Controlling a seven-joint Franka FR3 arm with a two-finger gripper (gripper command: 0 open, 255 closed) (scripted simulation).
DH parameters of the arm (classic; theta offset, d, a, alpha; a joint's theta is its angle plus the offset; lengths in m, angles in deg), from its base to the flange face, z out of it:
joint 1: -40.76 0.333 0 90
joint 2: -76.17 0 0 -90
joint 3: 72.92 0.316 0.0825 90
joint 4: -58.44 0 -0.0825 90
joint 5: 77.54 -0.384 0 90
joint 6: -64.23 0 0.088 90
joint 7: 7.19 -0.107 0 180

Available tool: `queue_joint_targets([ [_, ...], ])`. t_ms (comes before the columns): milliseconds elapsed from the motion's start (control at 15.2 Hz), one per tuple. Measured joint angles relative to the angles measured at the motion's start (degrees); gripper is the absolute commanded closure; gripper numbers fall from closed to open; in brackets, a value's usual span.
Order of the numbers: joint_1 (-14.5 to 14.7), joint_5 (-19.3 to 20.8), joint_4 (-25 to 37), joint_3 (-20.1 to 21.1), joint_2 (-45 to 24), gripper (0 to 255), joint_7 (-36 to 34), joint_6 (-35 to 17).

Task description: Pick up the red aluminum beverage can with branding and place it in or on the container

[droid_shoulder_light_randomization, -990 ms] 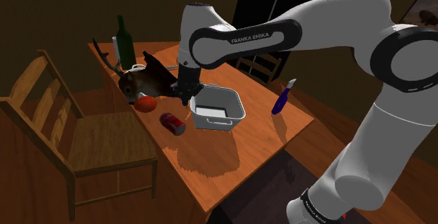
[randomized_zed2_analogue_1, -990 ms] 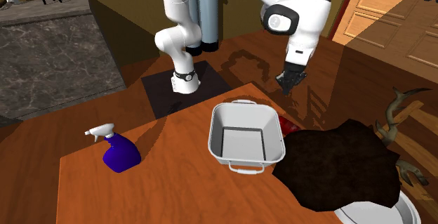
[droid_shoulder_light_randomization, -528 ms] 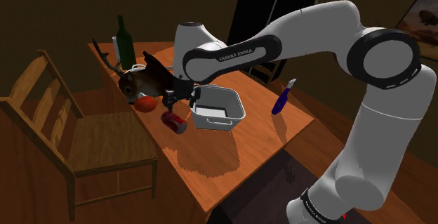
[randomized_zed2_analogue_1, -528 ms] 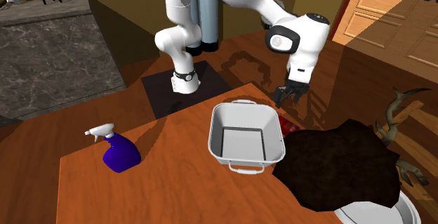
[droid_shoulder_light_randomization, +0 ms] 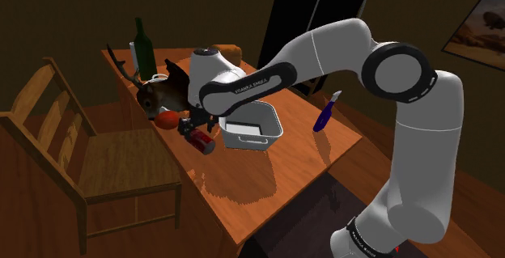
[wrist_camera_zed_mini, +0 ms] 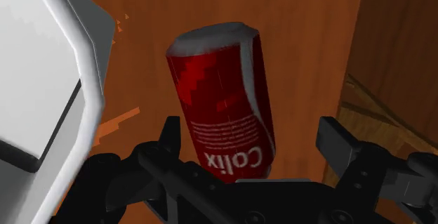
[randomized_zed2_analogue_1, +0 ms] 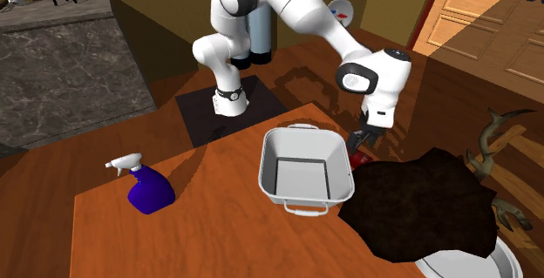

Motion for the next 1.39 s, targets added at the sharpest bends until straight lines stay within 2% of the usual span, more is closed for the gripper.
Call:
queue_joint_targets([
  [330, 0.1, 1.2, -0.5, -0.9, -3.4, 0, -0.4, -2.8],
  [726, 0.2, 1.3, -0.7, -1.0, -3.7, 0, -0.6, -3.2],
  [792, 0.2, 1.3, -0.7, -1.0, -3.7, 255, -0.6, -3.2],
  [1386, 0.2, 1.3, -0.6, -1.0, -3.8, 255, -0.6, -3.1],
])
